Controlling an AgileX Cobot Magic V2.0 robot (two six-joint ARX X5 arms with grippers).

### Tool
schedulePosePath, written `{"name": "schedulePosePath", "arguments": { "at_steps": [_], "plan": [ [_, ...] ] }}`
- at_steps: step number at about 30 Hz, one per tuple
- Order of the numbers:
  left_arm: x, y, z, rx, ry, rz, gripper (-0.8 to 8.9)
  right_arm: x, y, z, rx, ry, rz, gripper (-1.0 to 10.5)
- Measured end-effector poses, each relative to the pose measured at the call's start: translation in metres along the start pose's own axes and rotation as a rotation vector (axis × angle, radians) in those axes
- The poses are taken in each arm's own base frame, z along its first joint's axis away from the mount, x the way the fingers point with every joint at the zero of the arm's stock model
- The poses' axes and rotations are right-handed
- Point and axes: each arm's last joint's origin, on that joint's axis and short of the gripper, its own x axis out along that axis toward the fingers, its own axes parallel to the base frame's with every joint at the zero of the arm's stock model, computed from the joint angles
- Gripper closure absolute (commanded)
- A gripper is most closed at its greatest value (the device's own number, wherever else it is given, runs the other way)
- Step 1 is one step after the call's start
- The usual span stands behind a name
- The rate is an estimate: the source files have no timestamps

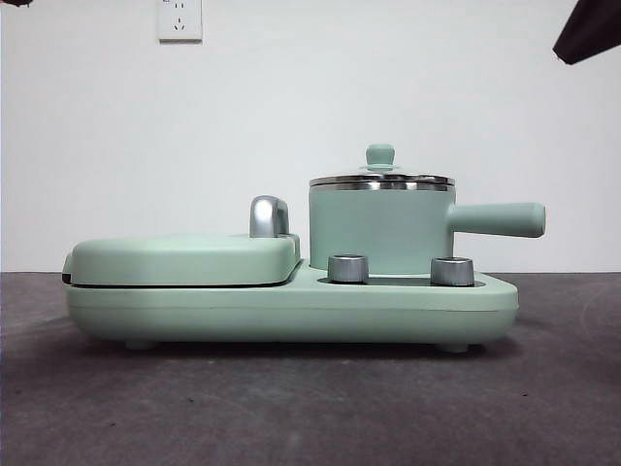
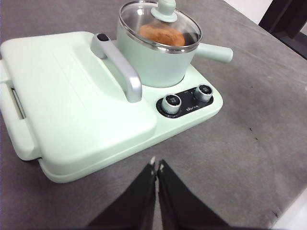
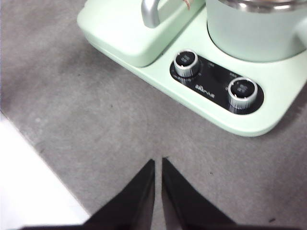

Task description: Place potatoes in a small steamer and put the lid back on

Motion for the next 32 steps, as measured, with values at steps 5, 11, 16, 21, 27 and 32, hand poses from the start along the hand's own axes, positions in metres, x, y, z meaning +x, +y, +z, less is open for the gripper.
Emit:
{"name": "schedulePosePath", "arguments": {
  "at_steps": [5,11,16,21,27,32],
  "plan": [
    [0.0,0.0,0.001,0.008,-0.009,-0.002,8.08,0.0,0.0,0.0,0.0,-0.001,0.001,9.3],
    [-0.002,0.0,0.001,0.01,-0.016,-0.003,8.08,0.0,0.0,0.0,0.0,-0.001,0.001,9.3],
    [-0.007,0.013,-0.018,0.061,-0.161,0.099,8.07,0.0,0.0,0.0,0.0,-0.001,0.0,9.3],
    [0.004,0.041,-0.067,0.068,-0.363,0.334,8.08,0.0,0.0,0.0,0.0,-0.001,0.001,9.3],
    [0.024,0.068,-0.117,0.034,-0.389,0.505,8.08,0.0,0.0,0.0,-0.001,-0.003,0.001,9.3],
    [0.033,0.077,-0.133,0.009,-0.343,0.542,8.08,0.0,0.0,0.002,-0.007,-0.02,0.003,9.3]
  ]
}}
